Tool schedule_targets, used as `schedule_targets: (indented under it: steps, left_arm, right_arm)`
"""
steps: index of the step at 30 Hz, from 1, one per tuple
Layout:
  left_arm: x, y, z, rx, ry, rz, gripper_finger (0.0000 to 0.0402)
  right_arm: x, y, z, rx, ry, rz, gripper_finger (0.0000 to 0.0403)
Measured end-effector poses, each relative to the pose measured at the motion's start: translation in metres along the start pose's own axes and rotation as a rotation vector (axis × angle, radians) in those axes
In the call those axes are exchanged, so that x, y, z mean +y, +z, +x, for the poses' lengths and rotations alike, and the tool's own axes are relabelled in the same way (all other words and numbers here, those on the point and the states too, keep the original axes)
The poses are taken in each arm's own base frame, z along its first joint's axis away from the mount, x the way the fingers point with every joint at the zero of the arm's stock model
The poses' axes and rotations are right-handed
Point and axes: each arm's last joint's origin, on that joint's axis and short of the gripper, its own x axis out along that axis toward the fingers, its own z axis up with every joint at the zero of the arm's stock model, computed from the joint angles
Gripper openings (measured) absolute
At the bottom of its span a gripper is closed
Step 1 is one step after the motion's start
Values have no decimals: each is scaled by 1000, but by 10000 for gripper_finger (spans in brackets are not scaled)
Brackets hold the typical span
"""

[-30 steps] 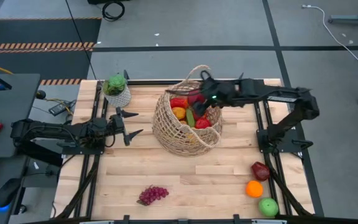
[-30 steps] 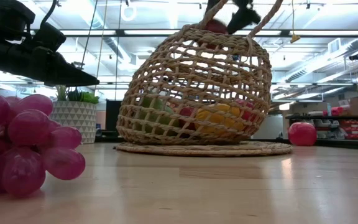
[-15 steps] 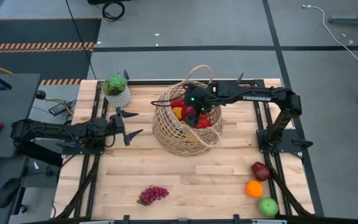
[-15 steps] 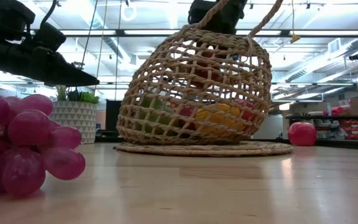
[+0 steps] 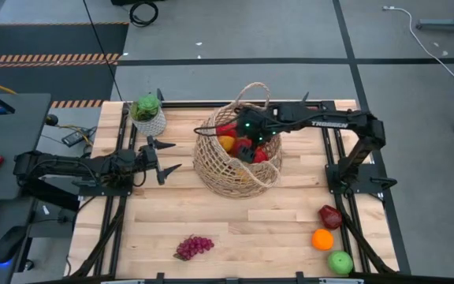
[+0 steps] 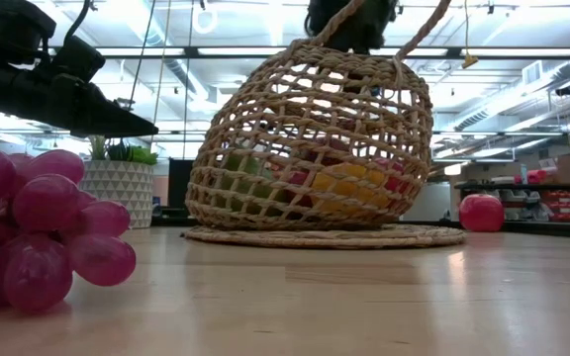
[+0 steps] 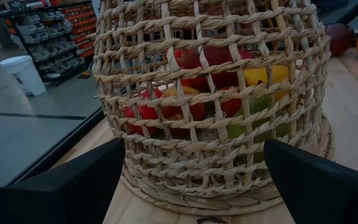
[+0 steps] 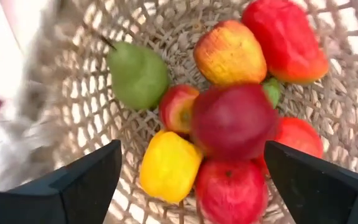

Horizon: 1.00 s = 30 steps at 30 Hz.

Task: Build produce basket
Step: Put the orange into the brown basket

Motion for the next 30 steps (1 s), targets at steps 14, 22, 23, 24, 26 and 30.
schedule_targets:
  steps: [14,22,23,24,26,30]
  left_arm:
    - [0,0,0,0,0,0,390]
    - [0,0,0,1,0,0,390]
    - [0,0,0,1,0,0,390]
    - [0,0,0,0,0,0,390]
    - [0,0,0,1,0,0,390]
    - [0,0,0,0,0,0,390]
  right_arm:
    - [-15,-44,-96,-109,-181,58,385]
    - [-10,-79,-119,-4,-221,143,372]
    - [-6,-84,-121,9,-219,152,371]
    - [-2,-89,-122,20,-215,158,369]
    - [7,-97,-124,44,-208,160,368]
    - [29,-113,-124,76,-182,155,367]
